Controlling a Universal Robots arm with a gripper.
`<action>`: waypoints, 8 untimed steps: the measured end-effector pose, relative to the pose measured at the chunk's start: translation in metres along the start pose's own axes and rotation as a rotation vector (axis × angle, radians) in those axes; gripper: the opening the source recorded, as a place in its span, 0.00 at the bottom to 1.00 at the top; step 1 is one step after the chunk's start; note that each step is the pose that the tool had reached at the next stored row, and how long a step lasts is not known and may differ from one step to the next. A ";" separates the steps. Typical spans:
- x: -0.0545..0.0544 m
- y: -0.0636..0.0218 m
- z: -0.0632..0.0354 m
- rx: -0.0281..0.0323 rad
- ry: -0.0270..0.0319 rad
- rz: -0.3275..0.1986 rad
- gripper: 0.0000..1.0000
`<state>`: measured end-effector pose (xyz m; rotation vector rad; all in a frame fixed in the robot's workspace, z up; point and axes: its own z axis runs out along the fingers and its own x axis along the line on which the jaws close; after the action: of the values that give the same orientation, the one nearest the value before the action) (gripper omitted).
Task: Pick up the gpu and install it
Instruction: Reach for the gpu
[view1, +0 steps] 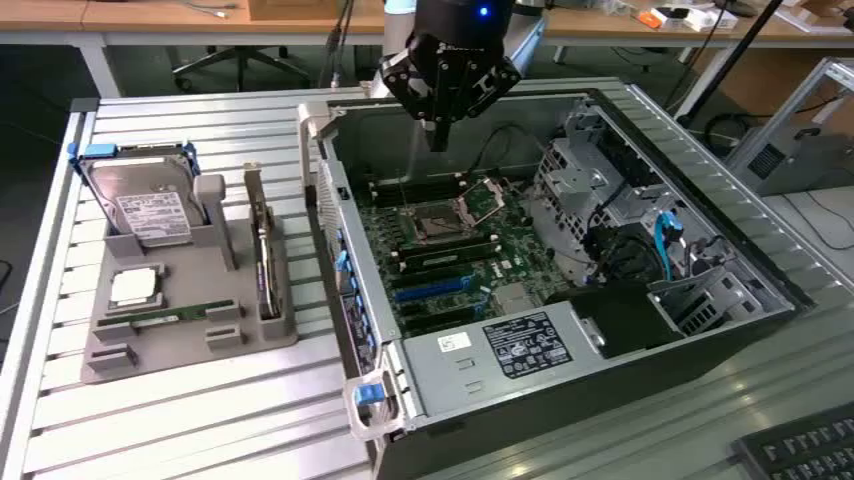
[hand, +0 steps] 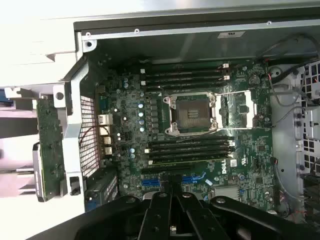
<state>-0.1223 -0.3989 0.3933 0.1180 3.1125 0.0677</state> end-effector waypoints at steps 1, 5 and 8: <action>0.001 -0.0001 0.0000 0.0000 0.0000 0.000 0.10; 0.003 -0.0003 -0.0001 0.0000 0.0000 0.000 0.10; 0.006 -0.0005 -0.0002 0.0000 0.0000 0.000 0.10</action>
<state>-0.1280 -0.3989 0.3933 0.1180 3.1125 0.0677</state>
